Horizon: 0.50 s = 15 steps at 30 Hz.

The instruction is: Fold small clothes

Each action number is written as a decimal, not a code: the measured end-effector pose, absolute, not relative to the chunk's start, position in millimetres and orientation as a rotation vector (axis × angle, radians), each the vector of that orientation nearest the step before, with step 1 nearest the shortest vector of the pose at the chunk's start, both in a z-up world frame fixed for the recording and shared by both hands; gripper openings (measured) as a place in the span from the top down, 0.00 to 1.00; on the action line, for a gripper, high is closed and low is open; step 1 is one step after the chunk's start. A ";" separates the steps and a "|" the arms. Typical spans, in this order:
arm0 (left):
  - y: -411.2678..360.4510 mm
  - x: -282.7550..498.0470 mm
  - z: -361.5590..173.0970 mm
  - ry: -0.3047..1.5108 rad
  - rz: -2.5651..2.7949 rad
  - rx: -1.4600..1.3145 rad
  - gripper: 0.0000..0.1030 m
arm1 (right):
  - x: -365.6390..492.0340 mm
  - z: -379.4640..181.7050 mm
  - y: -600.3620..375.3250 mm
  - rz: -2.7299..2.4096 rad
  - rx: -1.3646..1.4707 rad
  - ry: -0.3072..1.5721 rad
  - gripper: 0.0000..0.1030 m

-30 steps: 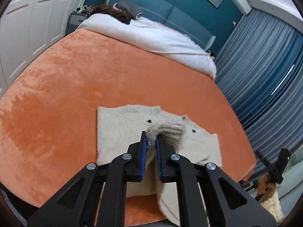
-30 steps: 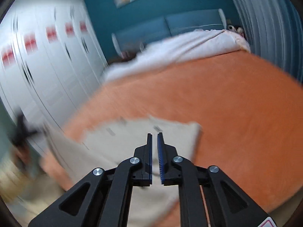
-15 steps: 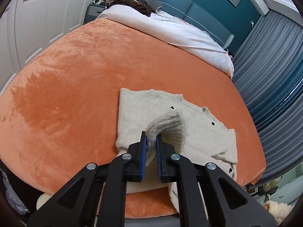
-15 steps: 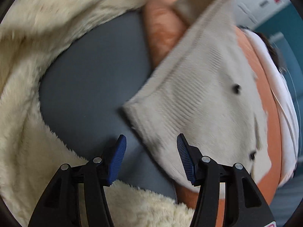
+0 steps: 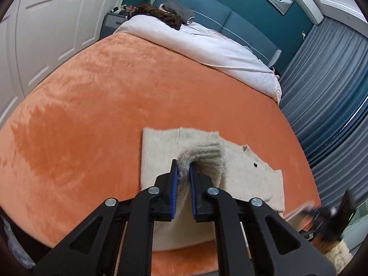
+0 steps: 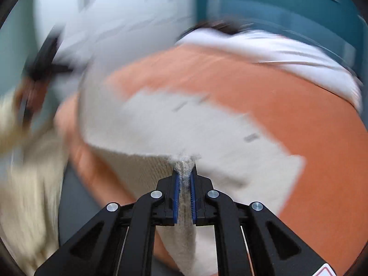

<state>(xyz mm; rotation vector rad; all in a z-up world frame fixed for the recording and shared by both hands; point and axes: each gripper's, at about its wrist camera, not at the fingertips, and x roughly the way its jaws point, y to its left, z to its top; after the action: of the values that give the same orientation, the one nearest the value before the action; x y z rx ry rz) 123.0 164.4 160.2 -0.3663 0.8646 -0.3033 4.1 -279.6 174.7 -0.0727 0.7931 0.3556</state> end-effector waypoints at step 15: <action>88.1 269.6 13.2 1.101 -0.180 -0.206 0.90 | 158.5 27.8 -408.5 -0.145 0.227 0.990 0.90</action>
<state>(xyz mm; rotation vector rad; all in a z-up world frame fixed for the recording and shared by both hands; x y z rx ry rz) 269.6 88.1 13.2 -0.2058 1.1011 -0.1804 158.5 -408.5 27.8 0.2271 0.9902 -0.1453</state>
